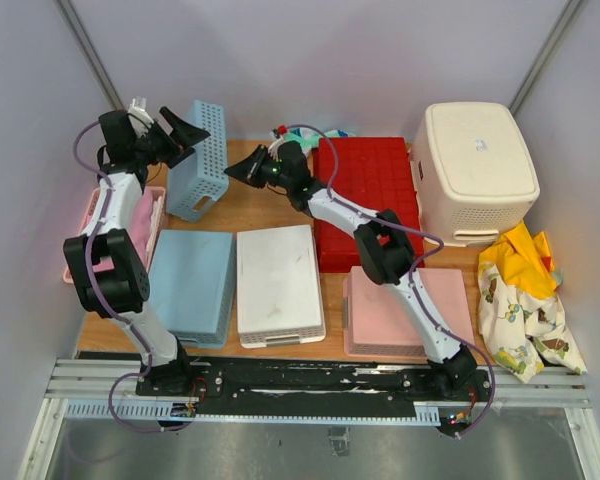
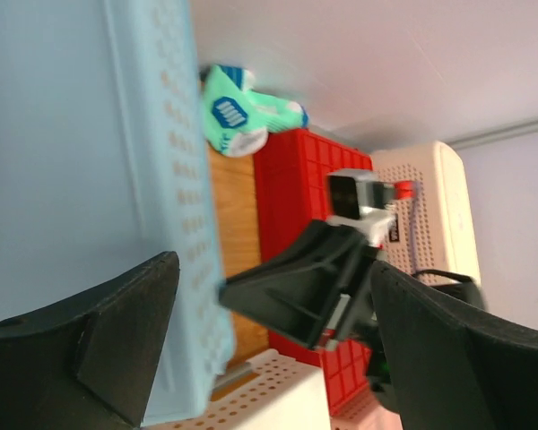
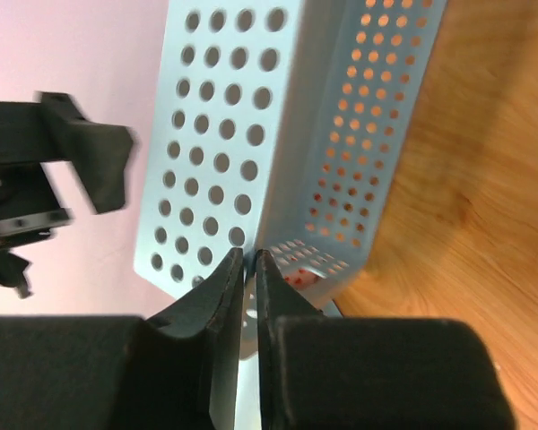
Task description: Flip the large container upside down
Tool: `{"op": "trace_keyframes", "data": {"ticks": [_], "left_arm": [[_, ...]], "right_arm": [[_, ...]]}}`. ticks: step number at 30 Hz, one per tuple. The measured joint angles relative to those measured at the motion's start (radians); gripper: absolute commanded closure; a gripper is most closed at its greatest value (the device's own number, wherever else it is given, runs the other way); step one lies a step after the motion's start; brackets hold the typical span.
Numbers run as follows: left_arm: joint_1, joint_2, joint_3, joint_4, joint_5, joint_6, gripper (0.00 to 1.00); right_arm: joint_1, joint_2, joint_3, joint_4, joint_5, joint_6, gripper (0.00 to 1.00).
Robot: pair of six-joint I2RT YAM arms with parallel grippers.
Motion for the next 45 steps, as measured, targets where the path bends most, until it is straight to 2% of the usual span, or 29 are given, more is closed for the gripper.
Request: {"op": "trace_keyframes", "data": {"ticks": [6, 7, 12, 14, 17, 23, 26, 30, 34, 36, 40, 45], "left_arm": [[-0.061, 0.0, 0.021, 0.001, 0.045, -0.018, 0.03], [-0.065, 0.0, 0.025, -0.002, 0.049, -0.019, 0.01], [-0.061, -0.004, 0.06, -0.021, 0.05, -0.017, 0.01], [-0.06, -0.016, 0.071, -0.053, 0.048, -0.003, 0.01], [-0.06, -0.055, 0.096, -0.152, 0.0, 0.064, 0.01], [-0.06, -0.231, 0.091, -0.361, -0.196, 0.221, 0.01], [-0.06, -0.378, -0.013, -0.383, -0.317, 0.27, 0.01], [-0.061, -0.653, -0.285, -0.381, -0.502, 0.291, 0.01], [-0.066, -0.871, -0.466, -0.397, -0.635, 0.301, 0.01], [-0.067, -0.947, -0.512, -0.399, -0.653, 0.301, 0.01], [-0.072, -1.065, -0.58, -0.398, -0.637, 0.286, 0.01], [-0.095, -1.113, -0.656, -0.396, -0.551, 0.248, 0.01]], "right_arm": [[-0.024, -0.05, -0.222, 0.077, -0.006, 0.064, 1.0], [-0.029, -0.064, -0.259, 0.075, -0.008, 0.064, 0.97], [-0.054, -0.114, -0.407, 0.03, -0.016, 0.04, 0.62], [-0.067, -0.147, -0.462, -0.005, -0.017, 0.018, 0.52], [-0.098, -0.233, -0.536, -0.084, 0.013, -0.038, 0.42], [-0.142, -0.424, -0.498, -0.311, 0.118, -0.219, 0.39], [-0.137, -0.505, -0.419, -0.457, 0.192, -0.349, 0.38], [-0.113, -0.652, -0.415, -0.628, 0.353, -0.529, 0.37], [-0.089, -0.853, -0.526, -0.759, 0.618, -0.646, 0.26], [-0.087, -0.974, -0.637, -0.81, 0.78, -0.68, 0.22], [-0.09, -1.136, -0.828, -0.911, 1.023, -0.727, 0.2], [-0.089, -1.226, -0.986, -1.112, 1.176, -0.731, 0.2]]}}
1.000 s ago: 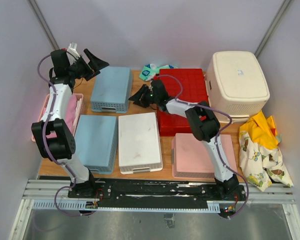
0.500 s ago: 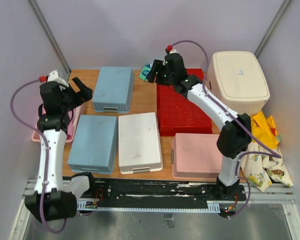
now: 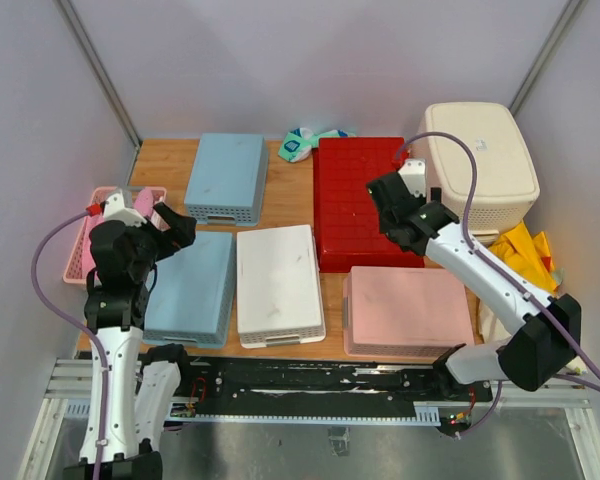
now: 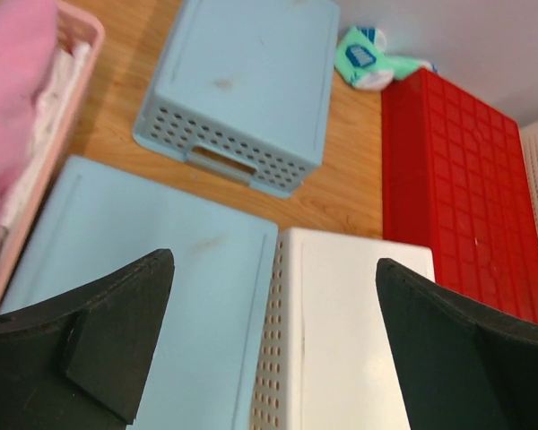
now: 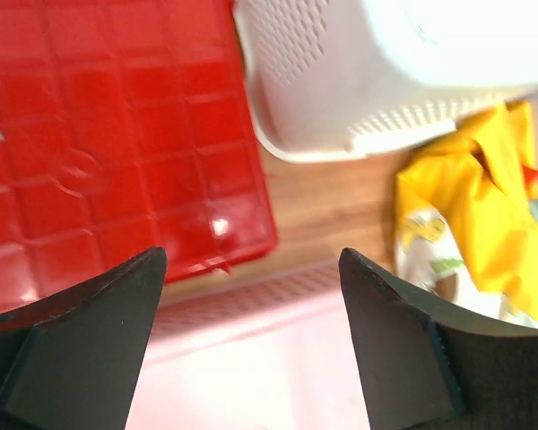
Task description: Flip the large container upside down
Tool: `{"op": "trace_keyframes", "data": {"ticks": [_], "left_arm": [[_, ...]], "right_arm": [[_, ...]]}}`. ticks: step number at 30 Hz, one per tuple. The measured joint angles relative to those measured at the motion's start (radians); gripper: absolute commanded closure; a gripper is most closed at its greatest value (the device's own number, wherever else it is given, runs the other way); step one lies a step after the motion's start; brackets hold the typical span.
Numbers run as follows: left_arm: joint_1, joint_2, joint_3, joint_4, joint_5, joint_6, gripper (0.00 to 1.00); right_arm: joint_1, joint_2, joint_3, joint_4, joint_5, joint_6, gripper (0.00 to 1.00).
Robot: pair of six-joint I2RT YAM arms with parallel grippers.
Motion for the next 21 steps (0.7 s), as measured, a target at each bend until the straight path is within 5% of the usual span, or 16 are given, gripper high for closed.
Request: {"op": "trace_keyframes", "data": {"ticks": [6, 15, 21], "left_arm": [[-0.122, 0.022, -0.061, -0.023, 0.001, -0.029, 0.01], [-0.649, 0.213, -0.027, -0.021, -0.275, -0.091, 0.01], [-0.712, 0.266, -0.01, 0.008, -0.345, -0.111, 0.01]], "right_arm": [[0.0, -0.085, -0.078, -0.145, 0.054, 0.007, 0.19], [0.0, -0.191, -0.083, -0.157, 0.047, 0.006, 0.16], [0.0, -0.253, -0.099, -0.138, 0.018, 0.005, 0.16]]}}
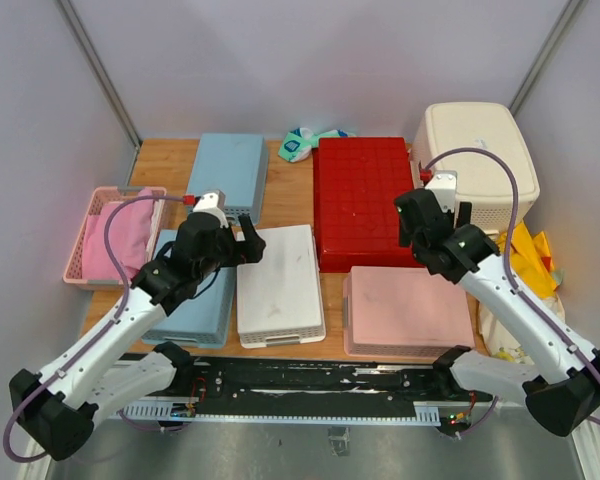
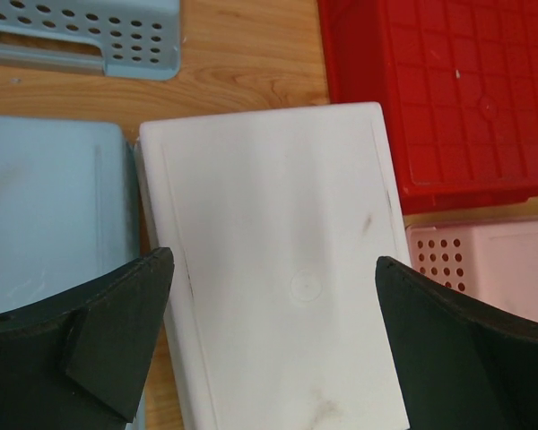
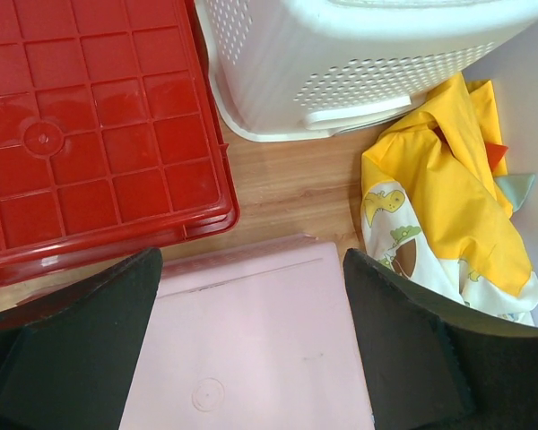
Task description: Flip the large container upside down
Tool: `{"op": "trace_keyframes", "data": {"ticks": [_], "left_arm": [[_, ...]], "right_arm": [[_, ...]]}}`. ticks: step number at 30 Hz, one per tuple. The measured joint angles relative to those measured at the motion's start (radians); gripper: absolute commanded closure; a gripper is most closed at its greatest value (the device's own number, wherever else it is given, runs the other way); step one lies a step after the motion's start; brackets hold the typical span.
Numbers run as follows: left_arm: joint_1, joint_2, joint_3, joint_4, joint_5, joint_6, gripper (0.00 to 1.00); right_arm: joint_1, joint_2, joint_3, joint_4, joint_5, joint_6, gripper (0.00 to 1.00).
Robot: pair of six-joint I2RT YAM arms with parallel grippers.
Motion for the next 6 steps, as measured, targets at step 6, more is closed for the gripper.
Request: {"op": "trace_keyframes", "data": {"ticks": [6], "left_arm": [[0.0, -0.087, -0.01, 0.057, -0.058, 0.0, 0.01]], "right_arm": [[0.0, -0.056, -0.032, 0.011, 0.006, -0.001, 0.16]]}}
